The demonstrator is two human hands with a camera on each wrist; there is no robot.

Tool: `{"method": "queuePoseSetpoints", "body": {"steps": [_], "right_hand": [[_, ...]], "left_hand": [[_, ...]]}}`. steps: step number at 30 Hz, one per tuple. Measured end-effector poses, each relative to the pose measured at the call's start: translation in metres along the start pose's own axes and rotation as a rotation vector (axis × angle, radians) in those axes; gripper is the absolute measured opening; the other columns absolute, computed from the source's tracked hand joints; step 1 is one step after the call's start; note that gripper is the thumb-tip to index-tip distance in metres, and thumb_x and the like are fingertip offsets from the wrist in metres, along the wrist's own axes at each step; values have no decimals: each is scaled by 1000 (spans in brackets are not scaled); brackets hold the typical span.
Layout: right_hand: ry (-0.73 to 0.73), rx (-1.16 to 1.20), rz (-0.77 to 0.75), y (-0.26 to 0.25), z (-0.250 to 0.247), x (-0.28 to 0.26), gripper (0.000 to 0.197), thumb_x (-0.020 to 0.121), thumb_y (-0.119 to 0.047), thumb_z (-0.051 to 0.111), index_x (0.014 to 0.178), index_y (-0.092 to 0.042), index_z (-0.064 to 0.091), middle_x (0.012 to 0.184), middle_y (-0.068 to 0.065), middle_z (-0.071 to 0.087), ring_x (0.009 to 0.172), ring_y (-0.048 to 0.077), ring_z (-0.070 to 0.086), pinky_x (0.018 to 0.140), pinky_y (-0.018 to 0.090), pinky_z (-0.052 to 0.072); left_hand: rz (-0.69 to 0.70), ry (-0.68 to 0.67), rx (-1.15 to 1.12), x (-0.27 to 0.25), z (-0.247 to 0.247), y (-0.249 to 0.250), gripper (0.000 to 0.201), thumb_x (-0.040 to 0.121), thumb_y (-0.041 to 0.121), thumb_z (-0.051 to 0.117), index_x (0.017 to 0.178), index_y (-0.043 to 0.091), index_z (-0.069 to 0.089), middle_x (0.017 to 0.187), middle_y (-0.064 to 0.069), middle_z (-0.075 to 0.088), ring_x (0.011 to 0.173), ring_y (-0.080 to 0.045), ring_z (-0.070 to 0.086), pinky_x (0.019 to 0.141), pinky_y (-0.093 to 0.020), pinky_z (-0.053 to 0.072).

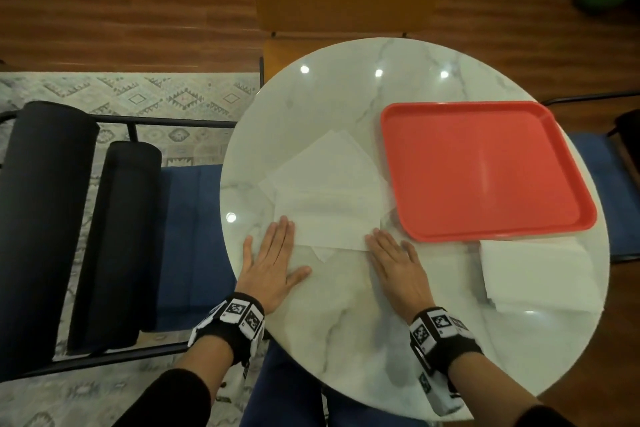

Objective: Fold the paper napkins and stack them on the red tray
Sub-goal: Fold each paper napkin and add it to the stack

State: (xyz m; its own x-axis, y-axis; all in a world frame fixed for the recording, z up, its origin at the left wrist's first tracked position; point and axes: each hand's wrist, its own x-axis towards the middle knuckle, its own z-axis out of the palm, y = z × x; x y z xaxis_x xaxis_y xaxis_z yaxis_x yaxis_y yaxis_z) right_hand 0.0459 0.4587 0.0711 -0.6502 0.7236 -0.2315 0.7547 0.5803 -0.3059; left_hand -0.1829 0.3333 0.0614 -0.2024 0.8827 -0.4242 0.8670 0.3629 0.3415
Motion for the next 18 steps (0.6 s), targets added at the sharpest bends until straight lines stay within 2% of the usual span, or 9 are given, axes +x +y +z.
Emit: {"method": "queuePoseSetpoints", "body": {"steps": [1, 2, 4, 6, 9, 12, 14, 16, 18], "right_hand": [[64, -9, -18, -1, -1, 2, 46, 95, -34, 30, 126, -15, 59, 137, 3, 55, 125, 16, 53, 100, 31, 24], [131, -23, -24, -2, -2, 5, 39, 91, -28, 37, 110, -14, 68, 122, 5, 65, 113, 19, 62, 90, 31, 30], [210, -35, -29, -6, -2, 11, 27, 85, -24, 43, 90, -15, 68, 105, 5, 70, 97, 22, 68, 80, 31, 32], [236, -38, -42, -7, -3, 17, 21, 83, -23, 45, 82, -15, 64, 94, 3, 68, 88, 24, 67, 75, 32, 32], [282, 39, -53, -10, -15, 18, 20, 84, -24, 44, 79, -15, 62, 88, 0, 65, 84, 23, 64, 74, 33, 33], [387, 173, -145, -14, -39, 11, 19, 85, -24, 45, 85, -14, 62, 100, 1, 64, 97, 15, 55, 84, 35, 38], [415, 285, -212, -15, -62, 1, 17, 86, -23, 46, 88, -14, 61, 105, 1, 63, 102, 12, 52, 89, 32, 34], [409, 385, -222, -10, -88, -11, 17, 85, -23, 45, 91, -15, 59, 103, -4, 62, 97, 9, 53, 90, 31, 34], [364, 536, -137, 1, -117, -29, 17, 83, -29, 46, 96, -24, 56, 99, -12, 62, 92, 8, 51, 85, 25, 36]], "left_hand": [[2, -9, 2, 0, 0, 0, 88, 75, 77, -6, 141, 25, -30, 149, 10, -35, 138, -5, -27, 110, -45, -19], [3, -18, 7, -1, 0, 0, 87, 76, 76, -3, 140, 25, -32, 149, 10, -36, 137, -5, -29, 110, -45, -18], [1, -36, 17, 0, -1, 0, 87, 75, 77, -4, 139, 26, -34, 148, 10, -37, 136, -5, -30, 111, -45, -17], [-1, -36, 16, 1, -1, 0, 91, 72, 79, -7, 139, 25, -33, 148, 11, -37, 138, -6, -28, 112, -47, -14], [-45, 18, 17, -2, -9, 9, 95, 76, 77, 9, 147, 20, -20, 155, 7, -25, 146, -13, -12, 114, -54, -3], [-31, 240, -3, -6, -24, 36, 91, 84, 58, 51, 152, 20, 3, 159, -6, 5, 147, -20, 5, 110, -61, 7], [74, 377, 15, -7, -37, 57, 81, 82, 46, 64, 148, 24, 23, 152, -3, 29, 143, -18, 17, 107, -63, 15], [168, 490, 49, -7, -49, 80, 49, 86, 40, 60, 131, 25, 48, 131, 3, 55, 131, -15, 41, 105, -61, 19], [197, 518, -37, -9, -66, 108, 30, 92, 42, 46, 111, 25, 60, 105, 8, 67, 103, -14, 62, 108, -50, 21]]}}
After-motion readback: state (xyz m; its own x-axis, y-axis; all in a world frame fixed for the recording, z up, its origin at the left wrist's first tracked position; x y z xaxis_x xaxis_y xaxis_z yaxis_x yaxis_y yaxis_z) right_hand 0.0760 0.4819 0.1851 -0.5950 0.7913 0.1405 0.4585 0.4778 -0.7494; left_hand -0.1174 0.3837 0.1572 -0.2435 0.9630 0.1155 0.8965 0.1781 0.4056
